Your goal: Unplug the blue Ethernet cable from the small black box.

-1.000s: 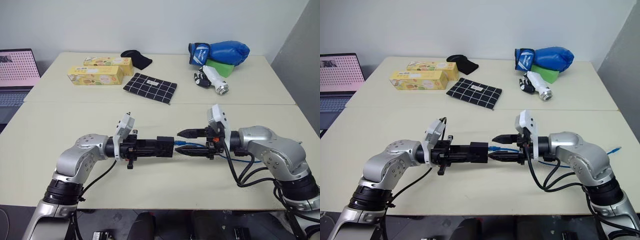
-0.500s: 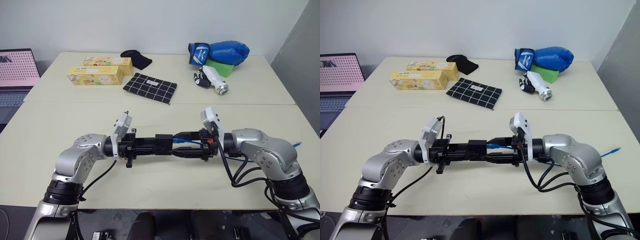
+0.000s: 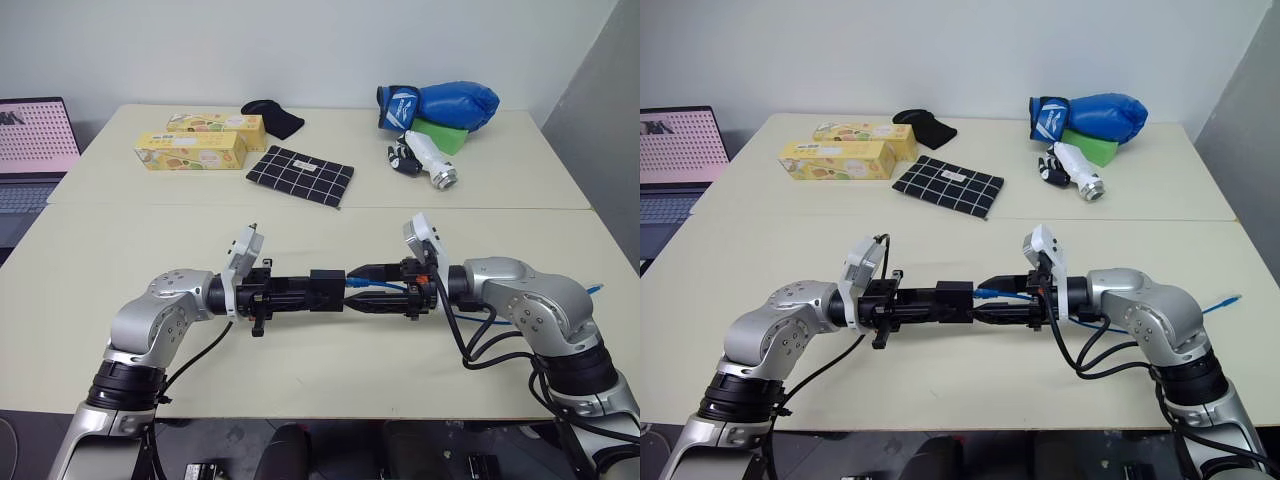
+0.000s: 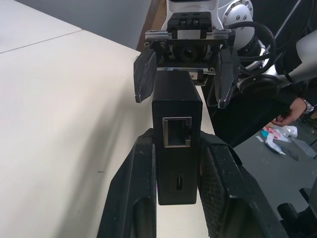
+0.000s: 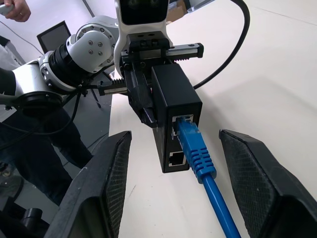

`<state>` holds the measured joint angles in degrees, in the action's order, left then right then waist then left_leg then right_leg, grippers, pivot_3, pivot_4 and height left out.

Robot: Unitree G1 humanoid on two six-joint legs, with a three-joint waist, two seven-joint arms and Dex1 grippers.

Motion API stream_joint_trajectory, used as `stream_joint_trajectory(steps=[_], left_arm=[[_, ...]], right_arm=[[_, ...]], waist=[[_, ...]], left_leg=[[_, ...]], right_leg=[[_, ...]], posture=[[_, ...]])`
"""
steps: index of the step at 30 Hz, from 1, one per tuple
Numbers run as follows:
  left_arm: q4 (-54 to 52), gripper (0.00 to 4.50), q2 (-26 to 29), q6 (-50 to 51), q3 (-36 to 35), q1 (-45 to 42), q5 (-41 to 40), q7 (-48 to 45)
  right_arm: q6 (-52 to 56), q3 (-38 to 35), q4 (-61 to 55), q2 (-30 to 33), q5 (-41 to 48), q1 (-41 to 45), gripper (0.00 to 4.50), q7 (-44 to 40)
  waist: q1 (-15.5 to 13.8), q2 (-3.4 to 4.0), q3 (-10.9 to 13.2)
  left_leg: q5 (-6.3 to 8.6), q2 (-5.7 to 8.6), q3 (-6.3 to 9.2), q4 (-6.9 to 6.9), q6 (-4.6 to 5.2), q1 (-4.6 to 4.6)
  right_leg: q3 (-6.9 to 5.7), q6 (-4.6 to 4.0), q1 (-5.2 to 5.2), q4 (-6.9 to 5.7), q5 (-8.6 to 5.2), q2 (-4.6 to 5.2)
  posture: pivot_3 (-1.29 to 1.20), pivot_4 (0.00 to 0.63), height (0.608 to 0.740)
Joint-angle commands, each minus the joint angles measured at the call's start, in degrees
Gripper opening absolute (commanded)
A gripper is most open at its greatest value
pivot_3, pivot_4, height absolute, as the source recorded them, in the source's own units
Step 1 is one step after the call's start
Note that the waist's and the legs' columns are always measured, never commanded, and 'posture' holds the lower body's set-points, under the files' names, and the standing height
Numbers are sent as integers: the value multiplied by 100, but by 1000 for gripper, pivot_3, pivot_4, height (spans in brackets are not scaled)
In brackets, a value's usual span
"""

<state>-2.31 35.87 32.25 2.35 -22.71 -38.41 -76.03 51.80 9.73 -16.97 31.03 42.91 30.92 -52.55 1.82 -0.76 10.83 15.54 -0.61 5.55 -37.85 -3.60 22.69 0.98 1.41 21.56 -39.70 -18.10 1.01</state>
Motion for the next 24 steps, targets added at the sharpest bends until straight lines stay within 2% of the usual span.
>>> stream_joint_trajectory(steps=[1,12,24], left_arm=[[-181,778,16,10,-130,12,-126,-51],[-327,778,57,-6,-60,116,-79,-87],[-356,778,105,-88,-97,257,-50,-204]], right_arm=[[2,-201,-72,30,135,90,2382,-103],[198,-228,-110,-11,272,162,109,-127],[477,-247,37,175,271,158,81,-402]], waist=[[0,0,0],[0,0,0],[-1,0,0]], left_leg=[[0,0,0,0,0,0],[0,-1,0,0,0,1],[0,0,-1,0,0,1]], right_leg=[[0,0,0,0,0,0],[0,0,1,0,0,0],[0,0,1,0,0,0]], posture=[[0,150,740],[0,150,740],[0,150,740]])
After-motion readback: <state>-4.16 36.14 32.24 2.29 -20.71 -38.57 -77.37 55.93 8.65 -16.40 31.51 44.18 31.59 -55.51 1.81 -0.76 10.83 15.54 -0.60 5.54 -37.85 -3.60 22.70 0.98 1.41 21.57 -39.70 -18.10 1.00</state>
